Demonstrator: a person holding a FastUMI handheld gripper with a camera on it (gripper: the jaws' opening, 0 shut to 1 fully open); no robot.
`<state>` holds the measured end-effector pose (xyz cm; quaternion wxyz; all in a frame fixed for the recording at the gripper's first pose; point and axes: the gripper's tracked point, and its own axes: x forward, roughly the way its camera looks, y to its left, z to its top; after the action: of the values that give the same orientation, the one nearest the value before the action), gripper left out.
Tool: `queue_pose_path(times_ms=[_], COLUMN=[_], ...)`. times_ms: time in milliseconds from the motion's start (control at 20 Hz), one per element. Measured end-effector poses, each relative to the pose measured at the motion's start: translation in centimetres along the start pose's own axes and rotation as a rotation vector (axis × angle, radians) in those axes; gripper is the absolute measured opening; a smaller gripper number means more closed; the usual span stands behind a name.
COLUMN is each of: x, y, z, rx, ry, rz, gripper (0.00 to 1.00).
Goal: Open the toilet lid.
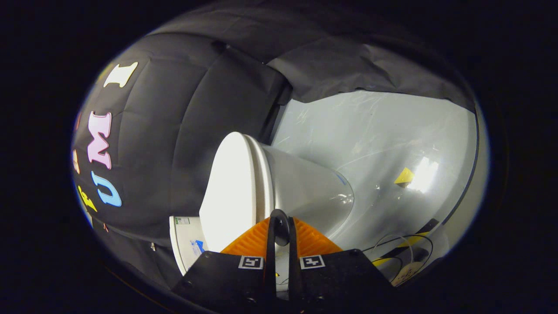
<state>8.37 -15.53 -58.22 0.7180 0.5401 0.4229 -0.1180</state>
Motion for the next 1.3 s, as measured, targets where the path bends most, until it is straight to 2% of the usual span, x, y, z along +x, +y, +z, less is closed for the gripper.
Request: queue_pose_path(times_ms=[100,250,800,1000,1300], x=[-0.5,-1.5,-9.0,-12.3,-15.3], y=[0.7,2.0,14.4,20.7,30.2], z=[0.2,0.3,0.2,-1.7,-7.1], rx=[-0.009,-0.052,-0.452,-0.609,-0.853], ry=[-0.006,-0.037,-0.246,-0.325,-0.428], rz=[0.014,0.033,0.025,0.069,0.136], gripper=[0.16,0.1,0.1,0.1,0.1])
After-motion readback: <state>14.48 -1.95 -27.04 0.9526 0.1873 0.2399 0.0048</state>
